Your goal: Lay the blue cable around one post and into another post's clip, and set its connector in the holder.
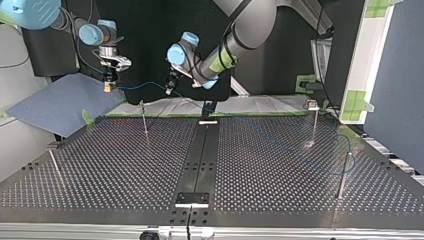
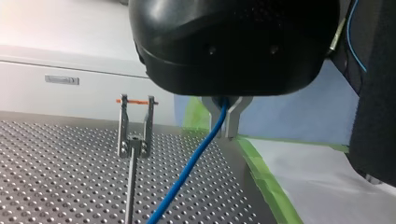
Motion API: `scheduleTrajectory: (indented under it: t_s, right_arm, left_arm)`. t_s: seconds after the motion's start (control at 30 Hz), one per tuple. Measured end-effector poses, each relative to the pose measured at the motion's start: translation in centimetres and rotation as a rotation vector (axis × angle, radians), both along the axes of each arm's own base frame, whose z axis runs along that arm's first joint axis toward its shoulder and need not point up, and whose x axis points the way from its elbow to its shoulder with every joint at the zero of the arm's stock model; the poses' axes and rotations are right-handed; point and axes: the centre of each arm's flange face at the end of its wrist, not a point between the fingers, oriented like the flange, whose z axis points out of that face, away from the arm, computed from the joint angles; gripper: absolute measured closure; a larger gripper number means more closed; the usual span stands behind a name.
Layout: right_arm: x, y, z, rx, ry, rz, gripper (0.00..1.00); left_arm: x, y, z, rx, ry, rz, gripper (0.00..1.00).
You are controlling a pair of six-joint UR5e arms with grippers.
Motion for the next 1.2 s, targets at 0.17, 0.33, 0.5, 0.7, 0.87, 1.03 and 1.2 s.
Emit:
scheduleTrajectory:
  t_s: [0.17, 0.33, 0.5, 0.7, 0.87, 1.03, 1.2]
  right_arm:
    - [-0.4, -0.4, 0.2, -0.003, -0.001, -0.008, 1.00]
    - [-1.1, -0.9, 0.4, -0.005, -0.004, -0.020, 1.00]
    - [-1.7, -1.7, 0.7, -0.007, -0.012, -0.028, 1.00]
    - [-2.0, -2.4, 0.9, -0.006, -0.015, -0.028, 1.00]
    - [-2.1, -3.0, 1.1, -0.008, -0.016, -0.028, 1.00]
    - [-2.1, -3.6, 1.3, -0.008, -0.019, -0.023, 1.00]
    - [-2.2, -4.0, 1.4, -0.006, -0.021, -0.022, 1.00]
  left_arm:
    - [0.0, -0.8, 0.6, -0.022, -0.004, -0.005, 0.98]
    - [0.2, -1.2, 1.0, -0.039, -0.005, -0.008, 0.98]
    - [0.1, -1.4, 1.1, -0.042, -0.004, -0.010, 0.98]
    - [-0.2, -2.0, 1.4, -0.043, 0.001, -0.019, 0.98]
    - [-0.4, -2.9, 2.0, -0.055, 0.006, -0.034, 0.98]
    - [-0.7, -3.8, 2.7, -0.064, 0.010, -0.047, 0.98]
    - [-0.9, -4.5, 3.1, -0.085, 0.016, -0.053, 0.98]
